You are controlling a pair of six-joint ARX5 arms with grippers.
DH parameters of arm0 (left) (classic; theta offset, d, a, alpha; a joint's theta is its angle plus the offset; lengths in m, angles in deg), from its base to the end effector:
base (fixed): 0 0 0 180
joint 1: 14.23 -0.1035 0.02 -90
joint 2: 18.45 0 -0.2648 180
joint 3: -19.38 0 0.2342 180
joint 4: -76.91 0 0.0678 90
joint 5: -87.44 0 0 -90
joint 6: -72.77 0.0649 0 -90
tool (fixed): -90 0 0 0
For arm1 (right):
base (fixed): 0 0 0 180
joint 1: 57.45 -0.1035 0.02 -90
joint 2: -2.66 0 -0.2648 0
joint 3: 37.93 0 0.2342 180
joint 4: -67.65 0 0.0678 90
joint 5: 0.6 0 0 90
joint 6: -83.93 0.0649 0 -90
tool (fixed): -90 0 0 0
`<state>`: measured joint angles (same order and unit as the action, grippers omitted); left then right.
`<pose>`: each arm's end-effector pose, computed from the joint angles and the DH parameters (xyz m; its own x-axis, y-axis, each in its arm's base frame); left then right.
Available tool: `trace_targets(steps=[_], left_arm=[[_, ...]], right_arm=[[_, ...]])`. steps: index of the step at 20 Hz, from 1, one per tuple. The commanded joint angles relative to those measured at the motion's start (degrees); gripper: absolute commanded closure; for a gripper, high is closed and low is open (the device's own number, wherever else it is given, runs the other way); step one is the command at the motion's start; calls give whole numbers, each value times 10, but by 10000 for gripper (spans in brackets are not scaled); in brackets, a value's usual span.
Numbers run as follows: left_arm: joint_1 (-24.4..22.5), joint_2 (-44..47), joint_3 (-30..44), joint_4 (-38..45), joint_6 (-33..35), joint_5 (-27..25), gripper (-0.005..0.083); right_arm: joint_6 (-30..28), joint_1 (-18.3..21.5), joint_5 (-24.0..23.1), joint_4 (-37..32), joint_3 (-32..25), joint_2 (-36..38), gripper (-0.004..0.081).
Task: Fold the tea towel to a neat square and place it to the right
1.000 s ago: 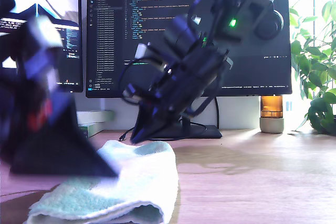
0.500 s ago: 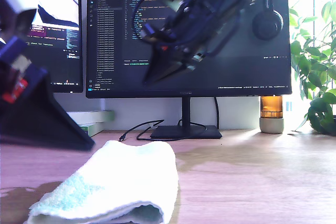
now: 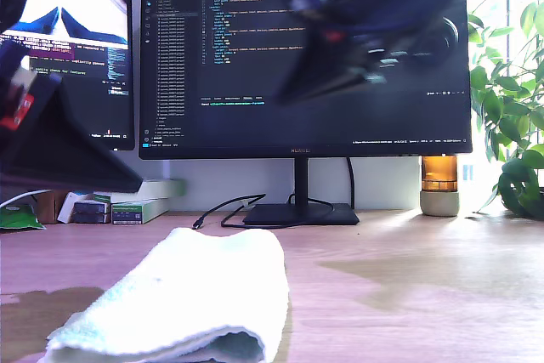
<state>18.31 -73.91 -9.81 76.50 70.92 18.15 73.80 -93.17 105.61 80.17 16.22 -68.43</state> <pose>0.1518 -0.1241 0.1603 0.5144 -0.7477 -0.4200 0.7569 0.6261 -0.1875 0.2099 0.1732 0.2218 0.5158 0.7148 -0.4723 -0.8164 0.5773 -0.0180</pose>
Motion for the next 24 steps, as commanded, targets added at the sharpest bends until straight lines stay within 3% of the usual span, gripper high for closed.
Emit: trace_targets(steps=[1, 6, 10, 12, 15, 19, 24], left_arm=[[-4, 4, 1, 2, 6, 10, 793], [-3, 4, 1, -2, 8, 36, 793], [-3, 3, 1, -8, 32, 44, 793], [-3, 3, 1, -19, 43, 43, 793], [-3, 3, 1, -27, 49, 43, 793], [7, 3, 1, -30, 49, 44, 793], [10, 3, 1, -37, 50, 44, 793]], right_arm=[[26, -2, -3, -17, -50, 28, 783], [101, -19, -30, -49, -154, 115, 783], [147, -54, -32, -46, -178, 144, 783], [221, -70, -27, -38, -178, 143, 783], [411, -92, -25, -8, -178, 143, 783], [591, -96, 2, 19, -178, 137, 782], [677, -96, 37, 22, -176, 96, 751]])
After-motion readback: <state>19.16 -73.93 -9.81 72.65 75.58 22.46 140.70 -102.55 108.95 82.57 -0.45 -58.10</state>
